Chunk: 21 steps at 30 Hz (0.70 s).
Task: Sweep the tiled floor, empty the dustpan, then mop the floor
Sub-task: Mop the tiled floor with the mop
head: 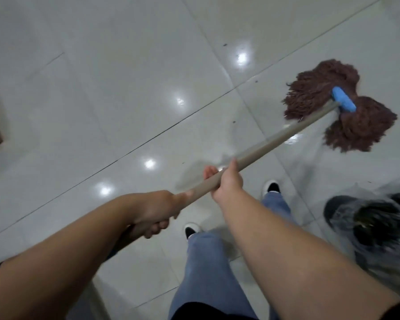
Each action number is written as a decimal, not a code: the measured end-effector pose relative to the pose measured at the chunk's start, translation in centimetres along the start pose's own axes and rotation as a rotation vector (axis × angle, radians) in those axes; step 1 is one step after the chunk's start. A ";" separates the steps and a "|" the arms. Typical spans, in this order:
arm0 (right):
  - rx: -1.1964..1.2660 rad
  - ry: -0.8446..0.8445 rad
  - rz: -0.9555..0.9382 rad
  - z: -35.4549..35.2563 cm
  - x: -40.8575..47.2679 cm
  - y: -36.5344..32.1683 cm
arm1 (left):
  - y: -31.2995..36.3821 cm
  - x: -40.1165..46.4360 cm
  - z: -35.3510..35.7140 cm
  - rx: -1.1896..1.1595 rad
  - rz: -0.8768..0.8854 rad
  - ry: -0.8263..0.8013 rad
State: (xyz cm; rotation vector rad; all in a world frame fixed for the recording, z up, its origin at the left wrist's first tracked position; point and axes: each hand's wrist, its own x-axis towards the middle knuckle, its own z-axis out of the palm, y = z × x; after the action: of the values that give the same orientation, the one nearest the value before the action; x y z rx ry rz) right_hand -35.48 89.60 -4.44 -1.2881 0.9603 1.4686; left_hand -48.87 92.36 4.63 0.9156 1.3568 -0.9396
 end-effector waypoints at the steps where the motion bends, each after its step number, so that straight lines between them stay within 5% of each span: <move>1: 0.016 0.026 -0.046 -0.6 0.4 -3.7 | 3.9 0.8 1.1 -0.019 0.032 -0.015; 9: -0.026 0.224 -0.324 -4.8 -0.7 -26.7 | 29.9 1.8 10.3 -0.195 0.129 -0.018; 21: 0.003 0.257 -0.307 1.4 -3.2 -37.5 | 41.3 -3.5 5.9 -0.146 0.071 0.007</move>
State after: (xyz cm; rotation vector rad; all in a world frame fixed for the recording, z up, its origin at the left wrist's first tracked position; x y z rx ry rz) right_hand 0.34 100.33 -0.39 -1.5721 0.8791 1.0835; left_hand -8.30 102.05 7.84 0.8505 1.3706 -0.7732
